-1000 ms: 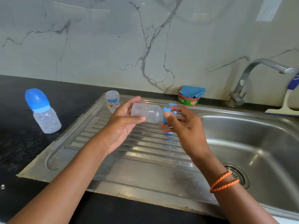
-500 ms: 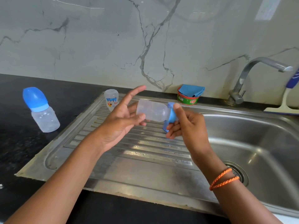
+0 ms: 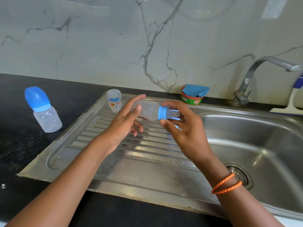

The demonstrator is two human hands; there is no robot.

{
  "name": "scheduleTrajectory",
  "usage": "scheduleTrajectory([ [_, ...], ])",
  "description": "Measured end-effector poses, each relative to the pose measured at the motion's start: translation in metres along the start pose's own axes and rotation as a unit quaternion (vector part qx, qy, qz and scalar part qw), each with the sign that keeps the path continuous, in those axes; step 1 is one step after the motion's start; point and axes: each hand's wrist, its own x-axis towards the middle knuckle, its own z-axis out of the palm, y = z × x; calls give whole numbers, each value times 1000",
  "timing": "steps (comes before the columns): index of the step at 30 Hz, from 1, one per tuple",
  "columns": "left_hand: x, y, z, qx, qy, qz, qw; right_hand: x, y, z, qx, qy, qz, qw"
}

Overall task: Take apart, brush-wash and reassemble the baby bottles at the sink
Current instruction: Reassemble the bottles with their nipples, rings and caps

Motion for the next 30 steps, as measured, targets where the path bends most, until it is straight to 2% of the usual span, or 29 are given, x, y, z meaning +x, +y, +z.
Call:
scheduleTrajectory([
  [6,3,3,-2,-31,10,12,999,3,1,-4,-37,47,-17,998],
  [12,4,6,-5,-51,11,-18,998,3,1,-8,-13,35,8,999],
  [17,3,4,-7,-54,-31,55,997,3,-5,-7,47,66,75,994],
  [22,3,5,-4,-33,-28,83,996,6,-6,-5,70,80,91,990],
  [26,3,9,-1,-64,-33,46,996,7,-4,-9,59,85,78,992],
  [30,3,5,2,-102,-26,-1,994,5,0,-9,-10,14,24,1000],
])
